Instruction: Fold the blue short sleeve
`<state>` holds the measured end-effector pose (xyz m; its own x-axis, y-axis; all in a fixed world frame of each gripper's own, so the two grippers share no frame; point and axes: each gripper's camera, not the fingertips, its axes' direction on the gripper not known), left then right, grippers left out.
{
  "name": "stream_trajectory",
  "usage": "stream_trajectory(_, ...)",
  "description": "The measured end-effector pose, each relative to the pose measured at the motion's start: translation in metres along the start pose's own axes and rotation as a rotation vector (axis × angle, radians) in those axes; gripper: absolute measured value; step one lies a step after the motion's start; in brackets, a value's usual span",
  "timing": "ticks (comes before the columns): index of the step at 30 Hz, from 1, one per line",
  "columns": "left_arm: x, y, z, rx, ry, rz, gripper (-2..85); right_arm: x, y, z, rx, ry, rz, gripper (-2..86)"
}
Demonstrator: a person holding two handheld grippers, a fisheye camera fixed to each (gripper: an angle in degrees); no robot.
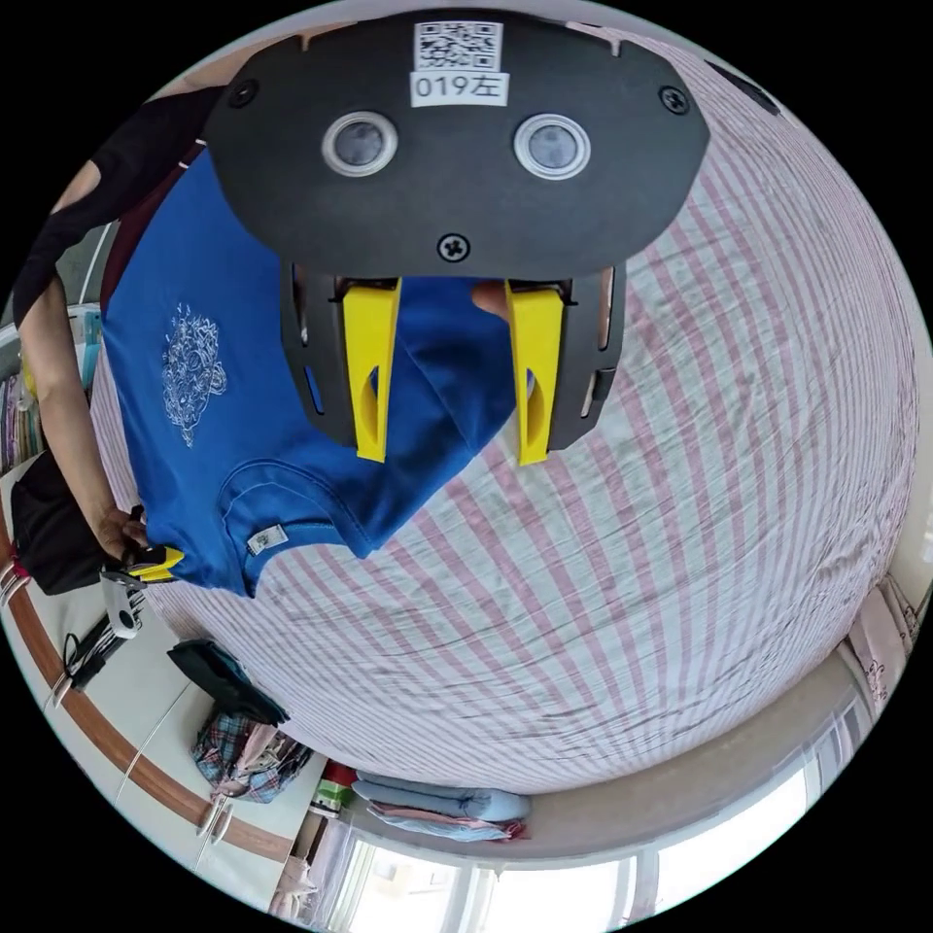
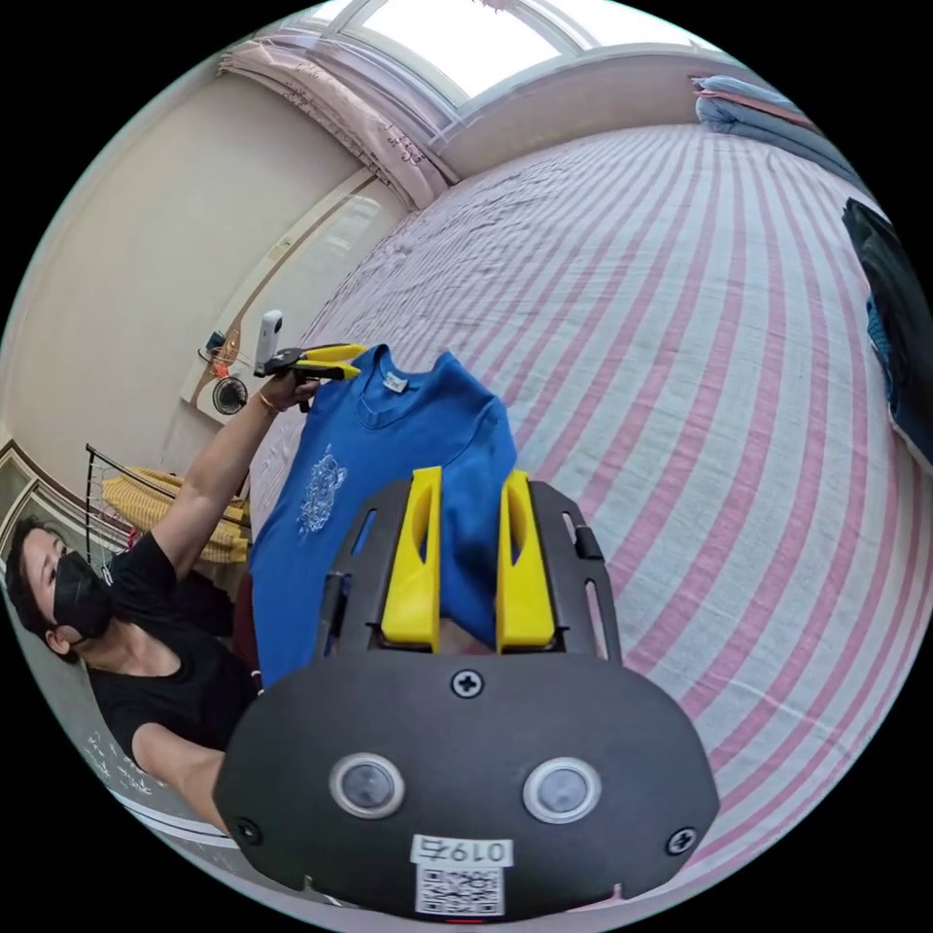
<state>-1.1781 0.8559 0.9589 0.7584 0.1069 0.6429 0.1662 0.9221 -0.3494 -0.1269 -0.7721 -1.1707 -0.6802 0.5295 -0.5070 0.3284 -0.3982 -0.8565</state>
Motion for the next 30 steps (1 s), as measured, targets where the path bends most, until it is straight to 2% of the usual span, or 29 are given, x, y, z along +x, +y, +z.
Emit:
stream_trajectory(3, -0.003, -0.007, 0.000, -0.003, 0.029, -0.021, 10.9, 0.000, 0.005, 0.001, 0.003, -0.020, -0.024, 1.4)
stream_trajectory(5, -0.009, -0.005, -0.004, 0.020, 0.111, -0.036, 5.4, -0.003, 0.010, 0.000, 0.021, -0.015, -0.036, 0.5)
stream_trajectory(7, -0.009, -0.002, -0.006, 0.040, 0.172, -0.041, 3.5, -0.010, 0.017, -0.003, 0.056, -0.001, -0.043, 0.0)
stream_trajectory(11, 0.001, 0.010, -0.027, 0.160, 0.175, -0.031, 1.9, -0.027, 0.030, -0.013, 0.120, 0.041, -0.051, -0.4)
stream_trajectory(17, 0.008, 0.017, -0.073, 0.319, 0.173, -0.062, 1.5, -0.056, 0.041, -0.052, 0.244, 0.131, -0.045, -0.6)
stream_trajectory(23, 0.033, 0.014, -0.070, 0.333, 0.040, -0.151, 3.0, -0.074, 0.030, -0.058, 0.302, 0.266, -0.008, -0.2)
stream_trajectory(27, 0.045, 0.014, -0.030, 0.159, 0.029, -0.260, 7.8, -0.054, 0.025, -0.013, 0.198, 0.269, 0.123, 1.9)
stream_trajectory(30, 0.062, 0.037, -0.022, 0.156, -0.114, -0.334, 10.8, -0.051, 0.050, 0.003, 0.281, 0.310, 0.210, 7.6)
